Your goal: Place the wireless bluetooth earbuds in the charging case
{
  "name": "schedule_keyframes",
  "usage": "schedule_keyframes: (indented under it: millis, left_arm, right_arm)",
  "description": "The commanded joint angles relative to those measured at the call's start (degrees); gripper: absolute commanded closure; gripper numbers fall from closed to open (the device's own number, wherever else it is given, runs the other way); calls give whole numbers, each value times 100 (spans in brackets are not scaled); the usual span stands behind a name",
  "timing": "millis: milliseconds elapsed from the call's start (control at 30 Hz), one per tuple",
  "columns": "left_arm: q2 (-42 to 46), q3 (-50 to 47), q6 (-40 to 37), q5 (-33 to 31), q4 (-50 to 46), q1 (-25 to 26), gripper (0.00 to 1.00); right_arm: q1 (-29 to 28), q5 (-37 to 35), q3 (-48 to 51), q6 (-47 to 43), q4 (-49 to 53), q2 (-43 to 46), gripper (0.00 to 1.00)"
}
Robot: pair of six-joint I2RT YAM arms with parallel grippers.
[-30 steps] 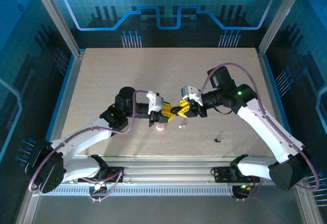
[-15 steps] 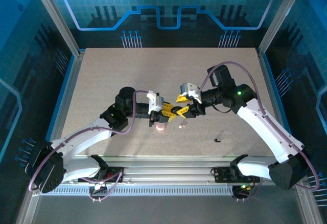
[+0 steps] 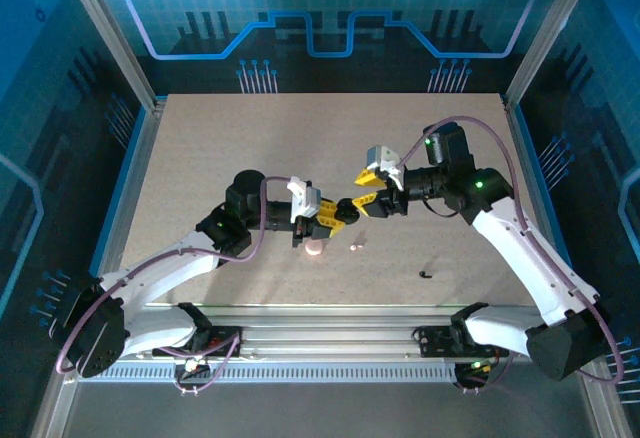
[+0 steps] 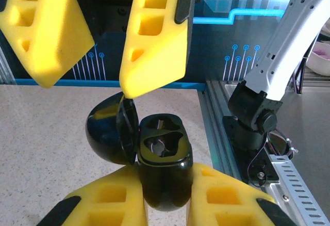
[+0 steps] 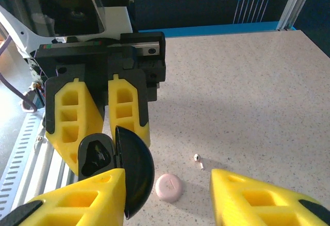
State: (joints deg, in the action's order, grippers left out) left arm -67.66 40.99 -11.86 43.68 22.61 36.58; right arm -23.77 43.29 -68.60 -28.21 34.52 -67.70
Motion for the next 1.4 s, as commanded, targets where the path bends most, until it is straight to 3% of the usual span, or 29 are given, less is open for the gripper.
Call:
schedule_keyframes:
  millis: [0, 333, 600, 733, 1000, 1200, 1367]
  left_arm:
    - [29, -98, 93, 228, 311, 45, 89]
    - [-37, -253, 353, -560, 473, 42, 89]
    - [214, -760, 737, -1557, 683, 40, 89]
    - [413, -964, 729, -1865, 591, 37, 89]
    - [626, -1115, 711, -2151, 240, 42, 89]
    - [652, -1163, 690, -2213, 116, 42, 89]
    - [583, -1165, 665, -2271, 178, 35, 90]
  right_arm:
    - [131, -210, 71, 257, -255, 62, 54]
    - [244, -732, 65, 1132, 45, 528, 53]
    - [272, -2992, 250, 2938, 1324, 640, 54]
    - [298, -3727, 602, 4157, 1902, 566, 55]
    - [726, -3811, 2236, 6024, 1909, 423, 56]
    - [1357, -3845, 2800, 6390, 1847, 290, 54]
    - [1605, -3923, 2708, 6306, 1599, 75, 53]
